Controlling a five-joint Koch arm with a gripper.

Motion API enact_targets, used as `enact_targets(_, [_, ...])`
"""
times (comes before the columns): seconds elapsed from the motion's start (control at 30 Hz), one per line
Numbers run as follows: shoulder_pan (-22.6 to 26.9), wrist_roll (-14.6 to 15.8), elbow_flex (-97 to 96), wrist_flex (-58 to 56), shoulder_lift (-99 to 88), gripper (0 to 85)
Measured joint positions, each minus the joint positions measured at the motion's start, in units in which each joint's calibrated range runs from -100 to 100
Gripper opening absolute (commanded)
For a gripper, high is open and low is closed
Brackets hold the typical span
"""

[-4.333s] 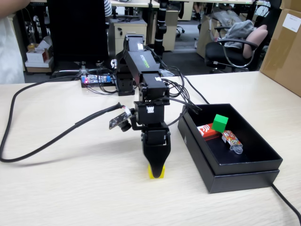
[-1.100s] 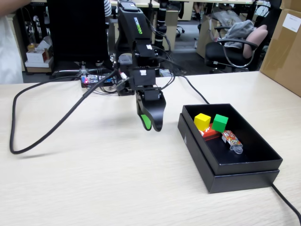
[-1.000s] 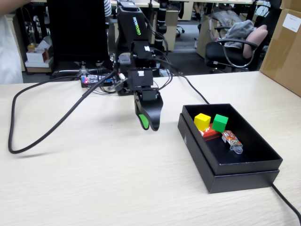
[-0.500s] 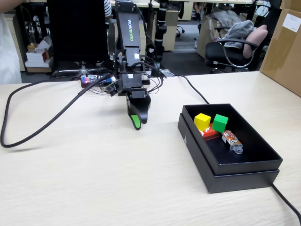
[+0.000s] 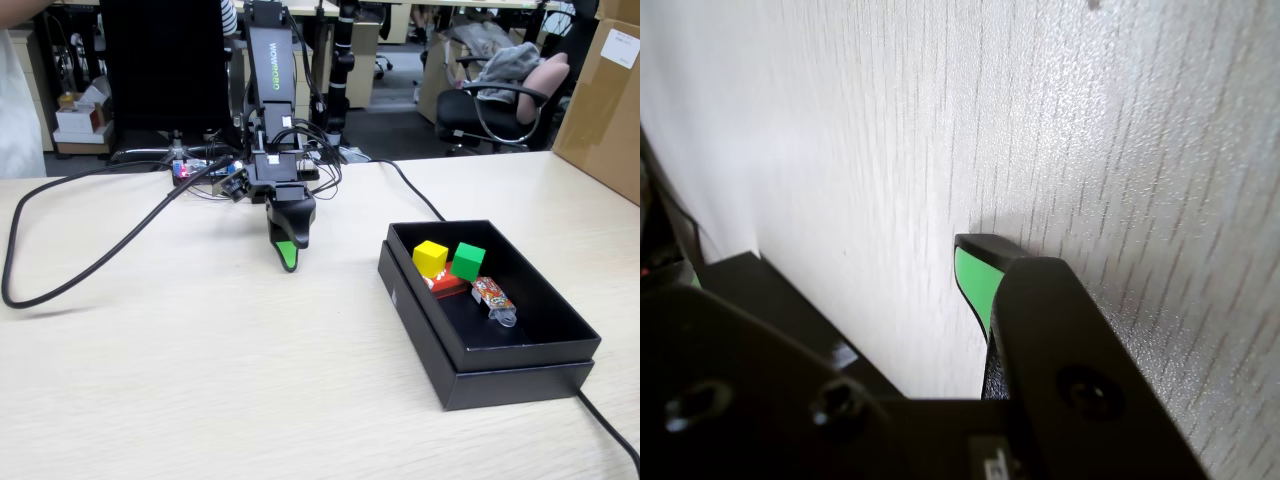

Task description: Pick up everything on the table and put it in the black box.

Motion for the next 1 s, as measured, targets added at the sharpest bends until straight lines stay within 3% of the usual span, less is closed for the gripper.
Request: enact_targets(1.0, [-0.3,0.0,-4.9,7.5,0.5,49.1])
